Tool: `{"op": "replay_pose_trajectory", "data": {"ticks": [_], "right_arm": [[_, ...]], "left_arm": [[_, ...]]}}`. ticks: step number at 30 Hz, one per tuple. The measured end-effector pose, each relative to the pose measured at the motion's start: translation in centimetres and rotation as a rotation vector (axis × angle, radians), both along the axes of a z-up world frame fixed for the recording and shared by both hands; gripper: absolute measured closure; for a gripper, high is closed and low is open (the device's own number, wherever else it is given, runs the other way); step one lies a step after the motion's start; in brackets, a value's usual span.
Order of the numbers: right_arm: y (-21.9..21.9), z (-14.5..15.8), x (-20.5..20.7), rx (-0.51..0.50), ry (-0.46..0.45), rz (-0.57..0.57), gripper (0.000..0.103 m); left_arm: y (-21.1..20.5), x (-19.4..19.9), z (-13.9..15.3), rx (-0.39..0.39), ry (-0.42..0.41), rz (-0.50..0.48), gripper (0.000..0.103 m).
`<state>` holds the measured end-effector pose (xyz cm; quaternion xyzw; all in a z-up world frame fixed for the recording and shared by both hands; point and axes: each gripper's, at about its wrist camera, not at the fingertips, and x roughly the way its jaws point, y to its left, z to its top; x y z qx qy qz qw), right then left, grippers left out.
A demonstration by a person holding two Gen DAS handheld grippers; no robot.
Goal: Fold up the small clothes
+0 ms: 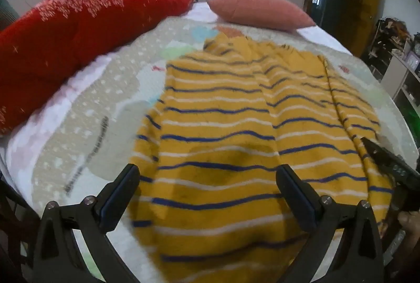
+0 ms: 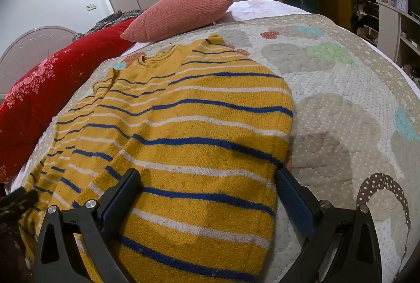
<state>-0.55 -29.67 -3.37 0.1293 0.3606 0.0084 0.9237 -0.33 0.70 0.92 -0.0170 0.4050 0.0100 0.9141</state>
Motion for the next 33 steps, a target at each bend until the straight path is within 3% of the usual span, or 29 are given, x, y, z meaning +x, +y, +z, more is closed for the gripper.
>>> {"op": "replay_pose_trajectory", "data": {"ticks": [4,8,15,17,18,19,20,21,23,24,26,30,31,33], "right_arm": [[0.0,-0.1,-0.3,0.001,0.000,0.002,0.000],[0.1,-0.1,-0.5,0.001,0.000,0.002,0.000],[0.0,-0.1,-0.4,-0.001,0.001,0.002,0.000],[0.0,-0.2,-0.4,0.000,0.001,0.002,0.000],[0.0,-0.2,-0.4,0.001,0.001,0.002,0.000],[0.0,-0.2,-0.4,0.000,0.001,0.001,0.000],[0.0,-0.2,-0.4,0.000,0.001,0.001,0.000],[-0.1,-0.2,-0.4,0.001,0.001,0.002,0.000],[0.0,-0.2,-0.4,0.000,0.001,0.001,0.000],[-0.1,-0.2,-0.3,0.000,0.001,0.001,0.000],[-0.1,-0.2,-0.4,0.001,0.002,0.001,0.000],[-0.2,-0.2,-0.3,0.000,0.002,0.001,0.000],[-0.2,-0.2,-0.3,0.000,0.001,0.001,0.000],[-0.3,-0.2,-0.3,0.001,0.002,0.001,0.000]], "left_arm": [[2.1,0.0,1.0,-0.013,0.021,0.032,0.000],[3.7,-0.1,0.7,-0.098,0.059,0.052,0.000],[0.3,-0.5,-0.2,-0.151,0.059,-0.121,0.000],[-1.3,-0.2,-0.4,-0.121,0.069,-0.171,0.000],[-2.4,-0.1,-0.7,-0.063,0.082,-0.190,0.002],[-3.0,0.1,-1.2,-0.009,0.097,-0.193,0.025],[-3.2,0.5,-1.5,-0.014,0.142,-0.201,0.044],[-2.8,0.9,-1.9,-0.040,0.177,-0.194,0.074],[-1.1,1.5,-1.7,-0.125,0.217,-0.148,0.080],[-0.2,1.7,-1.5,-0.126,0.213,-0.115,0.090],[1.6,2.1,-0.7,-0.028,0.156,-0.018,0.092],[6.7,3.3,0.0,0.119,0.147,0.176,0.095],[7.8,3.4,0.1,0.127,0.152,0.205,0.095],[10.8,2.8,0.6,0.069,0.145,0.256,0.095]]}}
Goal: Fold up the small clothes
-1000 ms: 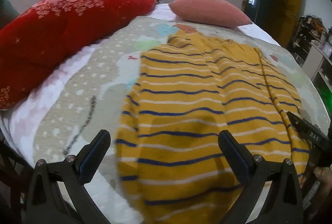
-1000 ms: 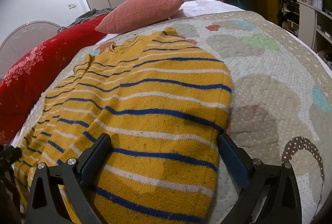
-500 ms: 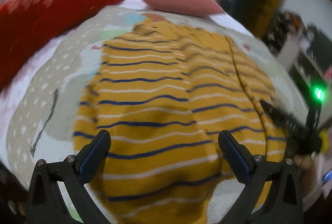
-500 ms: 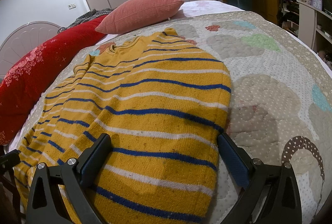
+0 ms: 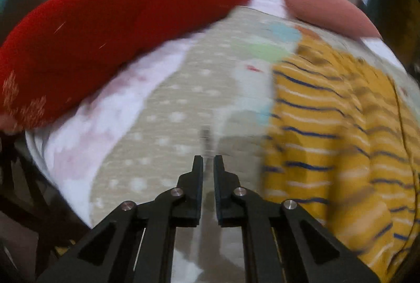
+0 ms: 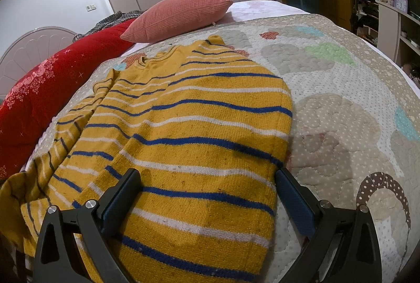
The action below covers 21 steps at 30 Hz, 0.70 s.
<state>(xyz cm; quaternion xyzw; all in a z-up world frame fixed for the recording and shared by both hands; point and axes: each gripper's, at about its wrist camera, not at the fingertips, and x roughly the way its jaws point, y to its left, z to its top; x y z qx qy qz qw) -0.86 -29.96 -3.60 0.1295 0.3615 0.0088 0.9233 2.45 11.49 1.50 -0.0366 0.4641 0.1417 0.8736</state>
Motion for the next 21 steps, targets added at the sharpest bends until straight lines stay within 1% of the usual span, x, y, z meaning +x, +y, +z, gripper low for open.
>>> {"op": "replay_pose_trajectory", "data": {"ticks": [2,3,4,5,6,7,8,9,10,11,14,15,18,19,20,21], "right_arm": [[0.0,0.0,0.0,-0.003,0.001,0.000,0.000],[-0.1,0.0,0.0,-0.004,0.002,0.000,0.000],[-0.1,0.0,0.0,-0.006,0.003,0.000,0.000],[-0.1,0.0,0.0,-0.007,0.004,-0.001,0.000],[0.2,0.2,-0.2,-0.008,0.004,-0.001,0.000],[0.2,0.2,-0.4,-0.004,0.004,0.000,0.000],[0.2,0.2,-0.4,0.000,0.006,0.000,0.000],[0.2,0.1,-0.1,0.006,0.005,0.001,0.000],[0.1,0.1,0.0,0.011,0.007,0.001,0.000],[0.0,0.0,0.4,0.023,0.011,0.005,0.000],[-0.4,0.1,1.0,0.037,0.062,0.039,0.000],[-0.4,0.1,1.2,0.027,0.086,0.054,0.000],[0.1,0.2,1.4,-0.028,0.104,0.079,0.000],[0.1,0.1,1.4,-0.023,0.109,0.081,0.000],[0.0,0.0,1.4,-0.024,0.134,0.079,0.000],[0.0,0.0,1.2,-0.020,0.122,0.071,0.000]], "left_arm": [[1.4,-1.4,0.8,-0.062,-0.038,0.014,0.093],[1.5,-2.2,1.1,-0.071,-0.046,0.014,0.086],[1.6,-2.8,1.4,-0.075,-0.063,0.008,0.073],[1.5,-3.5,1.8,-0.077,-0.082,-0.006,0.065],[1.3,-4.0,2.1,-0.079,-0.106,-0.023,0.052],[1.1,-4.4,2.5,-0.077,-0.132,-0.038,0.042],[0.6,-5.2,3.1,-0.068,-0.159,-0.056,0.037],[0.4,-5.3,3.5,-0.066,-0.177,-0.065,0.029],[-0.1,-5.8,4.0,-0.068,-0.194,-0.077,0.026],[-0.3,-6.1,4.2,-0.071,-0.207,-0.084,0.026],[-1.5,-7.1,5.1,-0.080,-0.221,-0.113,0.026],[-1.8,-7.4,5.4,-0.083,-0.225,-0.122,0.026],[-2.7,-8.4,6.0,-0.078,-0.241,-0.139,0.024],[-2.8,-8.6,6.2,-0.075,-0.246,-0.146,0.022],[-3.1,-9.0,6.5,-0.071,-0.248,-0.151,0.022],[-3.4,-9.3,6.7,-0.066,-0.252,-0.156,0.022]]}}
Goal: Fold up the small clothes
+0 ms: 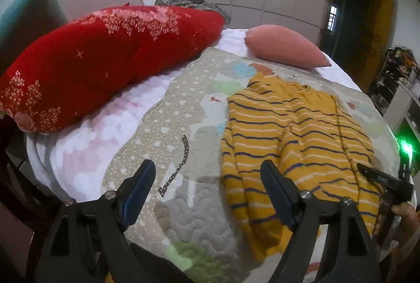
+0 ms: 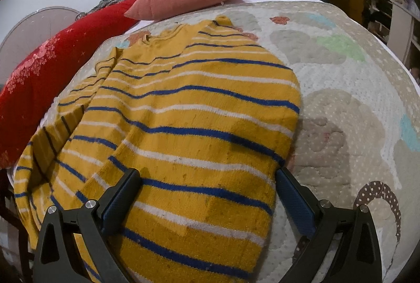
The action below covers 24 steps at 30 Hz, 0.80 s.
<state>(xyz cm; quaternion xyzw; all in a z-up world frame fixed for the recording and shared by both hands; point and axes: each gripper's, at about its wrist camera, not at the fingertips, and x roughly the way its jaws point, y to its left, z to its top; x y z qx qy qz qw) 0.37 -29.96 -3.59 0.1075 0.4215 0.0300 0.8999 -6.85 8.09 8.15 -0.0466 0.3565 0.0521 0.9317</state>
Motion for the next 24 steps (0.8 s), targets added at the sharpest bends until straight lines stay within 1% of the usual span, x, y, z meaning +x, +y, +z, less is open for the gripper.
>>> {"op": "replay_pose_trajectory", "data": {"ticks": [3,5,7,8,11,12,16,19,21,24], "right_arm": [[0.4,0.0,0.2,-0.059,0.017,0.004,0.000],[0.5,0.3,0.2,-0.068,0.019,0.006,0.000],[0.2,1.1,-0.2,-0.045,0.019,-0.004,0.005],[-0.2,1.8,-0.8,-0.011,0.000,-0.012,0.011],[-1.3,3.6,-2.6,0.050,-0.073,-0.019,0.015],[-1.5,4.1,-3.2,0.049,-0.087,-0.024,0.016],[-1.9,5.5,-5.3,0.009,-0.124,-0.056,0.016],[-2.8,5.9,-7.1,0.012,-0.162,-0.123,0.011],[-3.6,5.6,-7.7,0.055,-0.133,-0.143,0.010],[-4.5,5.0,-8.2,0.148,-0.093,-0.119,0.010]], "left_arm": [[-0.6,-0.8,0.3,0.003,-0.006,-0.019,0.021],[-0.9,-1.2,0.4,0.008,-0.006,-0.036,0.021],[-1.1,-1.3,0.5,0.015,-0.004,-0.046,0.021],[-1.1,-1.4,0.5,0.016,-0.004,-0.050,0.021],[-1.1,-1.5,0.2,0.005,-0.004,-0.054,0.019],[-1.1,-1.4,0.1,0.000,-0.001,-0.054,0.019],[-1.3,-1.0,-0.7,-0.024,0.023,-0.067,0.019],[-1.6,-1.0,-1.1,-0.024,0.025,-0.082,0.019],[-1.8,-1.0,-1.2,-0.021,0.027,-0.089,0.019],[-1.9,-0.9,-1.4,-0.026,0.033,-0.095,0.019]]}}
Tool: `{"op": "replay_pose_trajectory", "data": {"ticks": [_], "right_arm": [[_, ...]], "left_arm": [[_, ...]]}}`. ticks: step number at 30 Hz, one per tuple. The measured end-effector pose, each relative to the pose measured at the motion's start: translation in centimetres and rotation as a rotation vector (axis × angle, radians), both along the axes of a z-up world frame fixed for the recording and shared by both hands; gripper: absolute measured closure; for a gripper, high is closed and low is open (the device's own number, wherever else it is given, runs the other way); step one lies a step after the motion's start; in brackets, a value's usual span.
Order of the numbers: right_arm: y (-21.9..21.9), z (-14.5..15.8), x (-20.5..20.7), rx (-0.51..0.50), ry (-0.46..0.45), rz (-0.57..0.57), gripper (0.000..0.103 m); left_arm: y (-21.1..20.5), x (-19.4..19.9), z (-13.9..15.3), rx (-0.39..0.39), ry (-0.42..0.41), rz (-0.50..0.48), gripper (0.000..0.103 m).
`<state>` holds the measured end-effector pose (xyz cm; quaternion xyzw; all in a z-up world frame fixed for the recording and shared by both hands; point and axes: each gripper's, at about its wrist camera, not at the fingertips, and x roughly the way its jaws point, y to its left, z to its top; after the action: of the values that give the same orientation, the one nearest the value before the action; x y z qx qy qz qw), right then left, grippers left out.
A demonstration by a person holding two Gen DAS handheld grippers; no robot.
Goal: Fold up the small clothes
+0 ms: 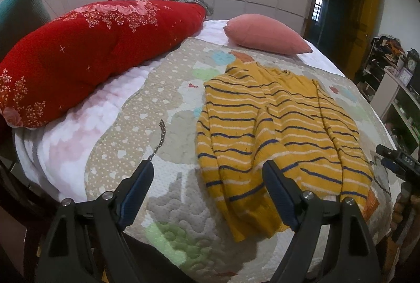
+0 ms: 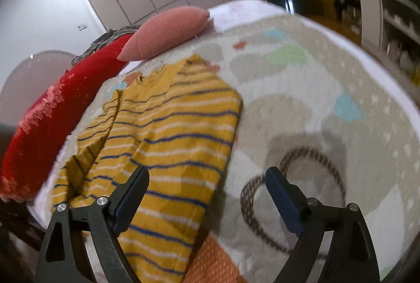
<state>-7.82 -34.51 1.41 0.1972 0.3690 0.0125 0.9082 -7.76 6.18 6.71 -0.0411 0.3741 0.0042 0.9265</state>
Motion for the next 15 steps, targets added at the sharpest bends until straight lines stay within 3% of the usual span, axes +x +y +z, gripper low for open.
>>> {"op": "replay_pose_trajectory", "data": {"ticks": [6,15], "right_arm": [[1.0,-0.3,-0.8,-0.046,0.018,0.033,0.012],[2.5,-0.7,-1.0,-0.027,0.019,0.071,0.012]], "left_arm": [[0.1,0.2,-0.7,-0.014,0.021,-0.002,0.019],[-0.4,0.5,-1.3,-0.014,0.035,-0.022,0.019]]}}
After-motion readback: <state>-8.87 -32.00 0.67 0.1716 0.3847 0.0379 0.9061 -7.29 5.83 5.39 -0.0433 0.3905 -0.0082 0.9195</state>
